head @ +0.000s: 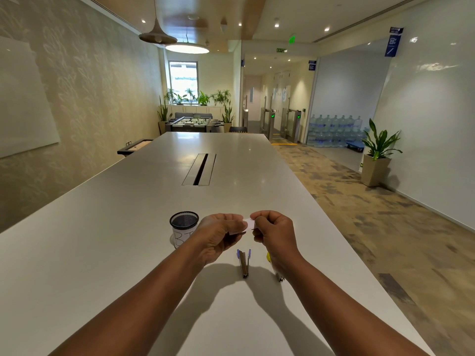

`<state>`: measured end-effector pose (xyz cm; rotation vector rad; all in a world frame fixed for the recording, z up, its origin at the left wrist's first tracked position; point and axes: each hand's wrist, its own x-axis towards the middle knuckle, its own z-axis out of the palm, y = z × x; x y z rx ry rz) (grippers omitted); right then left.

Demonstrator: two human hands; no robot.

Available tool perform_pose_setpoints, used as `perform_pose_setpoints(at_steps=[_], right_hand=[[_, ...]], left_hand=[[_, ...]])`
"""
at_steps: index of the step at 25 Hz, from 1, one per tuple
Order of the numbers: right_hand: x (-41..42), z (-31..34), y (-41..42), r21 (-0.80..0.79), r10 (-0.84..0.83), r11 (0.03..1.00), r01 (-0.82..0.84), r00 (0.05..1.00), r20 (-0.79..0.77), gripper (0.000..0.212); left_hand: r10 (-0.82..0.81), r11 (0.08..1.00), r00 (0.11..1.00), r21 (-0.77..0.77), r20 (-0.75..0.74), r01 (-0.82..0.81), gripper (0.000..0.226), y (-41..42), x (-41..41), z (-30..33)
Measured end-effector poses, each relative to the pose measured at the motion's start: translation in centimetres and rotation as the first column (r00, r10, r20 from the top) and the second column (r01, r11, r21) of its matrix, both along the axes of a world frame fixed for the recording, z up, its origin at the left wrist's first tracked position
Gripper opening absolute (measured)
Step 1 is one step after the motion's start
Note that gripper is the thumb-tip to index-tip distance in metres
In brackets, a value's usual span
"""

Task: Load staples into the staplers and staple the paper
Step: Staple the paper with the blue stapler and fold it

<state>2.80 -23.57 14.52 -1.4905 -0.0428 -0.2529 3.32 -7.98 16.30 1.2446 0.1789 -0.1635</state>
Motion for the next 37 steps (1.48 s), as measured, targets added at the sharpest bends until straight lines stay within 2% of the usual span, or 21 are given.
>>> perform_pose_setpoints(at_steps=[2, 5, 9, 11, 17, 29, 37], right_hand=[[-0.1, 0.0, 0.0, 0.009, 0.000, 1.000, 0.000, 1.000, -0.010, 0.019], [-0.2, 0.0, 0.1, 0.020, 0.016, 1.000, -0.016, 1.000, -0.017, 0.020], [-0.3, 0.2, 0.2, 0.041, 0.034, 0.999, -0.034, 0.999, -0.015, 0.019], [-0.2, 0.4, 0.2, 0.097, 0.041, 0.995, -0.038, 0.999, -0.025, 0.020], [-0.3, 0.4, -0.2, 0.242, 0.088, 0.968, -0.065, 0.993, -0.084, 0.017], [-0.6, 0.9, -0.1, 0.218, 0.104, 0.971, -0.098, 0.994, -0.018, 0.021], [-0.5, 0.5, -0.1, 0.221, 0.118, 0.970, -0.104, 0.992, -0.053, 0.020]], left_hand=[[-0.008, 1.000, 1.000, 0.019, 0.000, 0.008, 0.024, 0.1, -0.1, 0.1], [0.053, 0.998, 0.997, 0.030, -0.061, -0.051, 0.015, -0.3, -0.2, 0.5], [0.107, 0.993, 0.988, -0.047, -0.111, -0.113, 0.010, -0.5, -0.3, 0.8], [0.102, 0.989, 0.988, -0.092, -0.116, -0.112, 0.015, -0.3, -0.4, 0.8], [0.073, 0.993, 0.993, -0.085, -0.096, -0.081, 0.011, 0.1, -0.8, 1.1], [0.112, 0.992, 0.993, -0.062, -0.043, -0.115, 0.016, 0.1, -0.7, 1.0], [0.141, 0.990, 0.985, -0.019, 0.101, -0.139, 0.015, 0.4, -0.5, 1.4]])
